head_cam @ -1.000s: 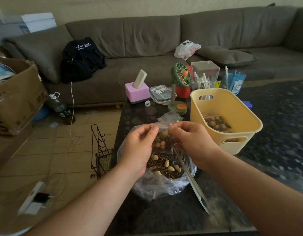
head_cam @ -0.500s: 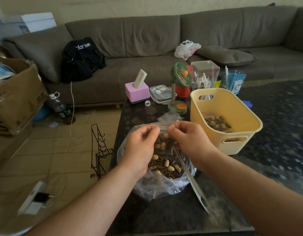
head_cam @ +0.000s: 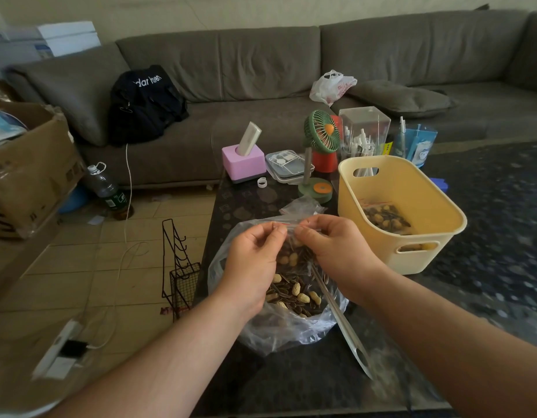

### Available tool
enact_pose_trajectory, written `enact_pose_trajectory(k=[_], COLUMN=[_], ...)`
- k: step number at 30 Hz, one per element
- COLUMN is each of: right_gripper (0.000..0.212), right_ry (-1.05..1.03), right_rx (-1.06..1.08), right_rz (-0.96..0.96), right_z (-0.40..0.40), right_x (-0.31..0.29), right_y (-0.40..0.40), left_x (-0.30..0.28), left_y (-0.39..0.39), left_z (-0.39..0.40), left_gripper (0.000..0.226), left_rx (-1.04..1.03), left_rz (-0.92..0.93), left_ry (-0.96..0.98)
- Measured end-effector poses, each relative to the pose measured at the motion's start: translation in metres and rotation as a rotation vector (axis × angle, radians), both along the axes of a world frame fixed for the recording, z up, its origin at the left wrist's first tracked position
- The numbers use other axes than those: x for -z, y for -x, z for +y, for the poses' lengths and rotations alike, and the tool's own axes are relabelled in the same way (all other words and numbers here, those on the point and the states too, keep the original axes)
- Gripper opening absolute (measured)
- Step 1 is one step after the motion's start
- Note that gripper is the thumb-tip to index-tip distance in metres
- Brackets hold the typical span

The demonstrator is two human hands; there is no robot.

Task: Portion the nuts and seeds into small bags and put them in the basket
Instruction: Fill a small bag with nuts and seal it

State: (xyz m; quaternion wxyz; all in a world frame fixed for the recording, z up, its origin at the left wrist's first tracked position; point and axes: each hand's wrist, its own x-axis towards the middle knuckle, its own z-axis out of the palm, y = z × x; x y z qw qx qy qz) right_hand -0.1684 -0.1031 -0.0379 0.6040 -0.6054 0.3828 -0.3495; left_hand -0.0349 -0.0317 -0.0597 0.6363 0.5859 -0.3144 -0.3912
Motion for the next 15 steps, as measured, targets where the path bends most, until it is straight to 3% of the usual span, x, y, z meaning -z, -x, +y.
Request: enact_pose_trajectory(k=[4, 8, 11, 15], right_gripper=[0.012, 0.011, 0.009, 0.01], right_ry=[0.002, 0.02, 0.037, 0.019], right_rx=[-0.014, -0.07, -0.059, -0.037], right_rz=[0.001, -0.012, -0.022, -0.018], right_z=[-0.0004, 0.0031, 0.0033, 0.0019], right_x=[-0.0003, -0.0037, -0.0033, -0.0019], right_y=[0.0015, 0.0028, 0.0018, 0.0003], left_x=[0.0002, -0.0021, -0.0031, -0.0047], left_y=[0.0011, 0.0004, 0.001, 0.0033], left_z=[0.0003, 0.0015, 0.0019, 0.0026], left_gripper=[0.016, 0.03, 0.017, 0.018], left_rx=[-0.011, -0.001, 0.008, 0.019], left_rz=[0.002, 0.009, 0.0, -0.008], left_ry=[0.01, -0.001, 0.005, -0.004])
